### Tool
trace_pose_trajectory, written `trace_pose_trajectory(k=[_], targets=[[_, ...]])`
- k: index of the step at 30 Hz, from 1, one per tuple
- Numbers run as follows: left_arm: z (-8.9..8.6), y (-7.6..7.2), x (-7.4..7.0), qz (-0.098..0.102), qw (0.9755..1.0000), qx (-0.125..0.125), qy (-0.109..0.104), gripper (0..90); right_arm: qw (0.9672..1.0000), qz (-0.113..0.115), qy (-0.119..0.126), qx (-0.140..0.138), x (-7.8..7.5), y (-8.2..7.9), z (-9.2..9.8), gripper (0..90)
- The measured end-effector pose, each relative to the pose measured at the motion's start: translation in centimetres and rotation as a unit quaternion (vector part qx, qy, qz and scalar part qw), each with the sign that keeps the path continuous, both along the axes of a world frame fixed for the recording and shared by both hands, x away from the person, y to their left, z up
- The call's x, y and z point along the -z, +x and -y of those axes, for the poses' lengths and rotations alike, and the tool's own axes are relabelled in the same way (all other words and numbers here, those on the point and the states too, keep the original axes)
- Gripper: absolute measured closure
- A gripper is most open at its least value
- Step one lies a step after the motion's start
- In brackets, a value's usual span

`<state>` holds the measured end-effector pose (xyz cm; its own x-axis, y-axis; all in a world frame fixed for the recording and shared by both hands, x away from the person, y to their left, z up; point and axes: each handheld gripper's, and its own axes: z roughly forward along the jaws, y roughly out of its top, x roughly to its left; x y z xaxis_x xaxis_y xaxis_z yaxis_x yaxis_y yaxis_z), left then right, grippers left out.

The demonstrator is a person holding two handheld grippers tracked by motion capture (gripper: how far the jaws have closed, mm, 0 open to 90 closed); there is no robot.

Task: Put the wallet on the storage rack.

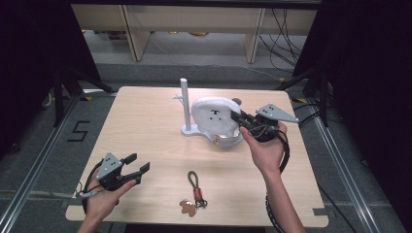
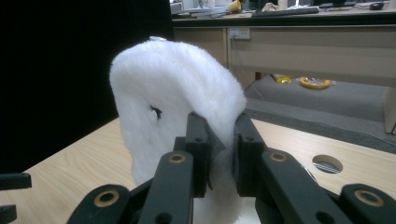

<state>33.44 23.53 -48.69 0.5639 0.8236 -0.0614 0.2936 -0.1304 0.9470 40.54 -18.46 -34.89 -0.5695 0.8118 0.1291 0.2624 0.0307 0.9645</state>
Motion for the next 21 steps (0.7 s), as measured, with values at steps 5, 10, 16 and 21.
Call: trace_pose_trajectory(k=[5,10,16,21], targets=[[-0.3,-0.1,1.3,0.009,0.9999,0.006,0.001,35.3,1.0000,-0.005,-0.001,0.008,-0.3,0.2,0.4,80.3],[-0.5,-0.2,2.1,-0.008,1.0000,0.000,0.005,35.0,0.9998,0.003,-0.006,0.016,-0.7,0.6,0.6,80.2],[-0.4,0.0,2.2,0.003,0.9999,0.011,0.003,34.9,0.9998,0.001,-0.001,0.019,-1.4,0.9,0.6,80.2],[-0.2,-0.1,2.4,-0.009,0.9999,0.007,0.000,34.6,0.9997,0.007,0.003,0.021,-1.6,1.3,0.7,80.1]])
